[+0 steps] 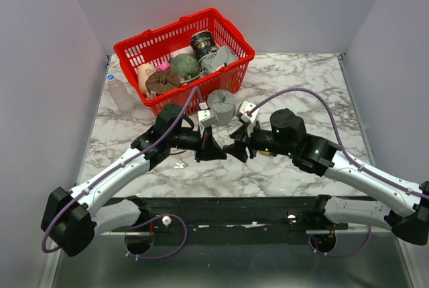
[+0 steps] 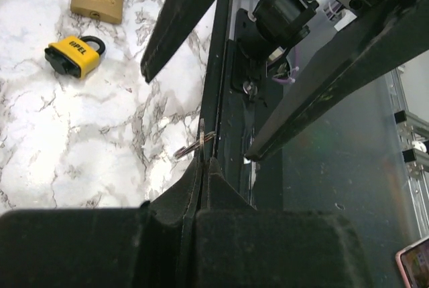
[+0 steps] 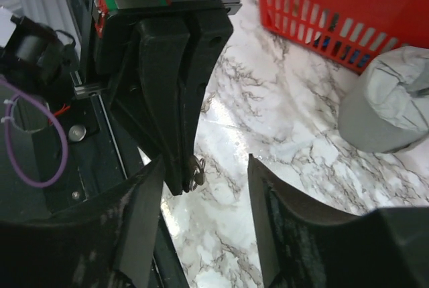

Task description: Unlock with the key

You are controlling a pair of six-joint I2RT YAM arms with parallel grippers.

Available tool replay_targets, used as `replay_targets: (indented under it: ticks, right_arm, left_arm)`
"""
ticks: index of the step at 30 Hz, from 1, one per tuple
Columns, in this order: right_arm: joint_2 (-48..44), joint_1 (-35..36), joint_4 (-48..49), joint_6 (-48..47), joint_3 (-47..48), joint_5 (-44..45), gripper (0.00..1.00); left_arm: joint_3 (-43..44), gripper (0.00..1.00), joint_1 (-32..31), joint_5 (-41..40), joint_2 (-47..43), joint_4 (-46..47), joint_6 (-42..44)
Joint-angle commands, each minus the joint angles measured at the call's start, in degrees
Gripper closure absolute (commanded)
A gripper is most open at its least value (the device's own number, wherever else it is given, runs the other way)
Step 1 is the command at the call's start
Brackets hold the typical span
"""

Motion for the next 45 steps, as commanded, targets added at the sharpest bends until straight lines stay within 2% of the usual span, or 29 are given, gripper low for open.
replay_targets:
  ticks: [1,17,20,23,24,28,37,41,44,45]
  right_arm:
    - [0.85,0.02,-0.64,-1.24,1.41,-5.14,0.42]
    - [3.14,-0.07,-2.22,-1.68,1.49,-4.61,0.5]
    - [3.4,0.02,-2.66,-1.6,1.67,-4.44,0.6]
    - [3.31,0.02,-2.75,-1.6,1.67,-4.53,0.74]
    - [3.23,0.02,-2.75,-1.6,1.58,-4.53,0.82]
    - [3.05,0.02,-2.66,-1.86,1.23,-4.44,0.99]
    - [2.44,0.02,-1.34,-1.42,0.0,-5.05,0.99]
    - [1.91,0.02,-1.6,-1.68,-0.62,-5.49,0.99]
    - [1.29,-0.77,-3.09,-1.51,-0.27,-6.98,0.94]
    - [1.12,-1.12,-3.53,-1.33,-0.09,-7.68,0.85]
  left_arm:
    - [2.04,1.0,-0.45,1.83,0.03,-2.97,2.82]
    - [2.13,1.0,-0.88,1.74,-0.23,-3.41,3.44]
    - [2.04,1.0,-0.97,1.57,-0.23,-3.5,3.44]
    - [2.21,1.0,-0.97,1.31,-0.32,-3.5,3.52]
    - [2.22,1.0,-0.97,1.39,-0.23,-3.59,3.52]
    - [2.22,1.0,-1.06,0.87,-0.32,-3.76,3.61]
    - [2.3,1.0,-0.97,-2.3,-1.9,-3.85,3.88]
    - [2.13,1.0,-1.06,0.68,-2.43,-3.76,4.75]
    - [1.95,1.0,-0.97,2.88,-2.78,-4.2,5.28]
    - [2.13,1.0,-0.97,2.89,-2.96,-4.81,5.63]
